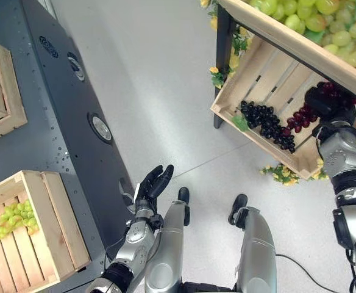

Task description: Pick up the fruits from the basket on one side to the basket on the other side

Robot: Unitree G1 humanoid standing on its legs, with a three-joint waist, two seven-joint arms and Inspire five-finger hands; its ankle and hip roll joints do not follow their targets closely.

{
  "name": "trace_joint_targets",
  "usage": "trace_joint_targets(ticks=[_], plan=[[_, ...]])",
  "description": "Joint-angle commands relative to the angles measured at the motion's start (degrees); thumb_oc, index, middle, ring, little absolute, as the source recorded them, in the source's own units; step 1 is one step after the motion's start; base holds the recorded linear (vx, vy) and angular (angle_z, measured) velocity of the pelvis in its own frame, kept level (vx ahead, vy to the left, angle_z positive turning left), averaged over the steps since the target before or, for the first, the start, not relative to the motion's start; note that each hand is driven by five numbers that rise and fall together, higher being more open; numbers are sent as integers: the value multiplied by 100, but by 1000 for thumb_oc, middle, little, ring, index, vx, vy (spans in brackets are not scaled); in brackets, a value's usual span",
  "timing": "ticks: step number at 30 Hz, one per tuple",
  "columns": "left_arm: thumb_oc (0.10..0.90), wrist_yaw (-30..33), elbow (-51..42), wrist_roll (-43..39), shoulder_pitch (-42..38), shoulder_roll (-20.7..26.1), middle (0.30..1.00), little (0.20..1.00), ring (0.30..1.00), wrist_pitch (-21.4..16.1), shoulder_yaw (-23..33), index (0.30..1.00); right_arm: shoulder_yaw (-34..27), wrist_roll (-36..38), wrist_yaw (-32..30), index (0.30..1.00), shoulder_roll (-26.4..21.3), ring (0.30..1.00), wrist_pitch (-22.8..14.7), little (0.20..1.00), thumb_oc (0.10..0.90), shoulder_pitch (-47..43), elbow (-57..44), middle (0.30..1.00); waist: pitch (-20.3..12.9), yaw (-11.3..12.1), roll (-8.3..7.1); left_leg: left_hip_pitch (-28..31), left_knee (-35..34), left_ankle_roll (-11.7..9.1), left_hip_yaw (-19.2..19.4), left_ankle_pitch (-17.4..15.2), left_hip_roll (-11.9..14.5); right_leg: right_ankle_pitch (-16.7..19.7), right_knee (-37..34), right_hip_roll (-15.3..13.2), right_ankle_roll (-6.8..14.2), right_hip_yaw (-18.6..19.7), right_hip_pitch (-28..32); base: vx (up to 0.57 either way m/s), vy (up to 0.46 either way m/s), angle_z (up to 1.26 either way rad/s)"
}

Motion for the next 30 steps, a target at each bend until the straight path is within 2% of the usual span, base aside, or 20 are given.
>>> trace_joint_targets(ticks=[1,2,3,6,7,8,9,15,18,19,20,30], plan=[[800,-48,-716,-59,167,337,900,900,900,-460,-79,900,497,-1614,-560,300,-1091,300,67,300,400,-882,-37,300,-73,-11,51,-81,486,301,90,-380,-122,2,149,133,-256,-26,443,0,0,0],[800,-41,-715,-102,175,345,900,900,900,-466,-83,900,666,-2177,-755,300,-1162,300,194,300,400,-977,23,300,-73,-9,58,-113,496,310,91,-383,-121,9,180,126,-251,-20,400,-14,-2,4],[800,-33,-723,-138,177,365,900,900,900,-469,-99,900,951,-2442,-1006,300,-1254,300,330,300,400,-1112,77,300,-73,0,67,-151,493,323,95,-381,-120,31,185,107,-236,-25,360,-19,-4,3],[800,-16,-740,-184,184,429,900,900,900,-489,-127,900,1187,-2710,-1372,300,-1362,300,660,300,400,-1303,-46,300,-73,8,65,-163,439,316,98,-361,-129,34,179,95,-213,-33,334,0,0,0],[800,-43,-724,-198,211,437,900,900,900,-540,-141,900,1306,-3327,-1599,300,-1386,300,892,300,400,-1410,-89,300,-73,13,67,-168,411,308,97,-359,-145,27,171,98,-202,-32,324,0,0,0],[800,-44,-729,-199,215,441,900,900,900,-547,-146,900,1363,-3416,-1613,300,-1402,300,938,300,400,-1439,-87,300,-73,17,66,-167,400,310,97,-354,-146,31,165,96,-199,-36,322,-31,18,-2],[800,-59,-764,-217,238,460,900,900,900,-585,-164,900,1599,-3709,-1634,300,-1462,300,1187,300,400,-1572,-101,300,-73,27,72,-188,360,318,104,-337,-147,45,134,84,-191,-55,302,-35,24,-2],[800,-58,-913,-252,298,495,900,900,900,-622,-183,900,1915,-4046,-1645,300,-1604,300,1561,300,400,-1833,28,300,-73,39,100,-235,267,326,133,-308,-167,38,112,63,-172,-56,229,-6,5,0],[800,-33,-993,-251,325,528,900,900,900,-601,-208,900,1927,-3946,-1715,300,-1645,300,1554,300,400,-1868,120,300,-73,46,119,-233,231,328,134,-305,-175,30,103,59,-170,-56,218,-10,6,3],[800,-50,-991,-264,341,540,900,900,900,-604,-202,900,1923,-3901,-1774,444,-1657,444,1478,444,496,-1879,176,444,-73,49,129,-246,226,326,137,-301,-178,30,103,62,-169,-55,202,-10,5,4],[800,-59,-991,-266,348,542,900,900,900,-604,-200,900,1923,-3862,-1822,900,-1658,900,1466,900,800,-1885,185,900,-73,50,134,-254,229,327,135,-304,-184,29,105,65,-170,-53,192,0,0,0],[800,-102,-1137,-237,438,549,900,900,900,-522,-148,900,1680,-3493,-1909,900,-1664,900,1056,900,800,-1760,-201,900,-73,-2,140,-171,202,304,183,-339,-185,-1,96,59,-185,-24,213,0,0,0]])
